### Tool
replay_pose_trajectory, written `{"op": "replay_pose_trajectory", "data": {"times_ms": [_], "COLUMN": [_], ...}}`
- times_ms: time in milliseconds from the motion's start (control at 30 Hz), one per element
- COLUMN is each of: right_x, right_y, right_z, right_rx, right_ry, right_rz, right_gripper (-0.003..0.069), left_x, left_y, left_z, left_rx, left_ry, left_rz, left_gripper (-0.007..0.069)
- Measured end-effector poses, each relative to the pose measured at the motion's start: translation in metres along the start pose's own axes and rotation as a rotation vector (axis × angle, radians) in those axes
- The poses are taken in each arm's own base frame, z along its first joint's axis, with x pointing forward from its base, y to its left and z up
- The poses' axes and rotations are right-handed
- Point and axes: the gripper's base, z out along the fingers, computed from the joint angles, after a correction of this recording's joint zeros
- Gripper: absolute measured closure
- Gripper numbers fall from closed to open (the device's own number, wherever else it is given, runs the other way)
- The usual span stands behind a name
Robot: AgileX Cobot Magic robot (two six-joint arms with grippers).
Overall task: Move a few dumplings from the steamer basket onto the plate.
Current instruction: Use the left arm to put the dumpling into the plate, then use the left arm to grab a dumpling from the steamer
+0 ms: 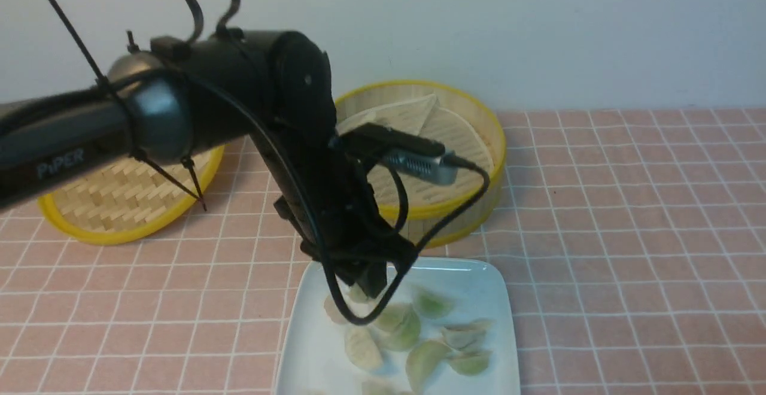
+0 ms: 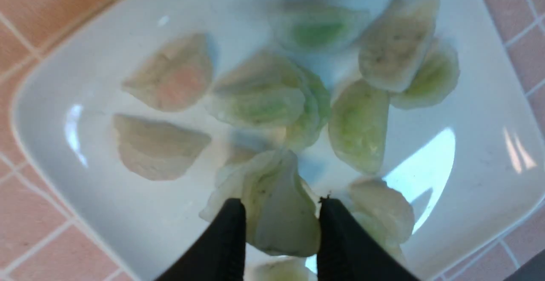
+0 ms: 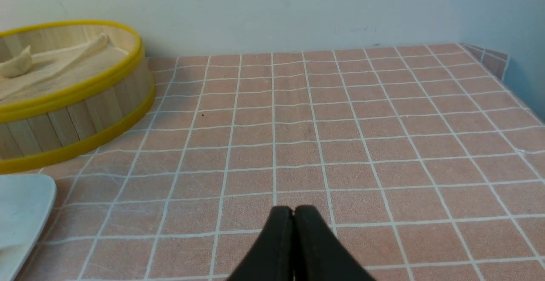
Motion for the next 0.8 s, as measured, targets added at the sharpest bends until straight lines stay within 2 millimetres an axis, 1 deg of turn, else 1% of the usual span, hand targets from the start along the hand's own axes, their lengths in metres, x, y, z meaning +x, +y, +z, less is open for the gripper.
{"op": "replay_pose_trajectory", "data": {"times_ms": [167, 233, 300, 400, 433, 500, 567, 600, 667, 733, 767, 800], "right_x": [0.0, 0.0, 0.0, 0.0, 0.0, 0.0, 0.0, 0.0, 0.0, 0.0, 0.0, 0.0], "right_y": [0.0, 0.0, 0.0, 0.0, 0.0, 0.0, 0.0, 0.0, 0.0, 0.0, 0.0, 0.0], "right_z": [0.0, 0.0, 0.0, 0.0, 0.0, 0.0, 0.0, 0.0, 0.0, 0.0, 0.0, 0.0], "right_rx": [0.0, 0.0, 0.0, 0.0, 0.0, 0.0, 0.0, 0.0, 0.0, 0.0, 0.0, 0.0], "right_ry": [0.0, 0.0, 0.0, 0.0, 0.0, 0.0, 0.0, 0.0, 0.0, 0.0, 0.0, 0.0], "right_rz": [0.0, 0.0, 0.0, 0.0, 0.0, 0.0, 0.0, 0.0, 0.0, 0.0, 0.0, 0.0], "right_gripper": [0.0673, 0.0673, 0.0673, 0.0673, 0.0673, 0.0673, 0.0673, 0.0673, 0.0673, 0.0673, 0.0673, 0.0673], "left_x": [-0.003, -0.004, -0.004, -0.007, -0.011, -0.018, -0.028, -0.041, -0.058, -0.075, -0.078, -0.093], "left_y": [0.0, 0.0, 0.0, -0.001, -0.002, -0.002, 0.0, 0.007, 0.021, 0.039, 0.044, 0.063], "left_z": [0.025, 0.031, 0.034, 0.03, 0.026, 0.017, 0.005, -0.009, -0.026, -0.041, -0.043, -0.053], "left_rx": [0.002, 0.003, 0.004, 0.005, 0.004, -0.008, -0.036, -0.081, -0.127, -0.157, -0.162, -0.178], "left_ry": [0.027, 0.043, 0.049, 0.036, 0.02, -0.015, -0.065, -0.137, -0.237, -0.321, -0.336, -0.394], "left_rz": [-0.003, -0.003, -0.005, -0.013, -0.019, -0.023, -0.032, -0.065, -0.13, -0.191, -0.203, -0.239], "left_gripper": [0.0433, 0.0408, 0.034, 0.0207, 0.0148, 0.0108, 0.0088, 0.0089, 0.0109, 0.0132, 0.0138, 0.0152]}}
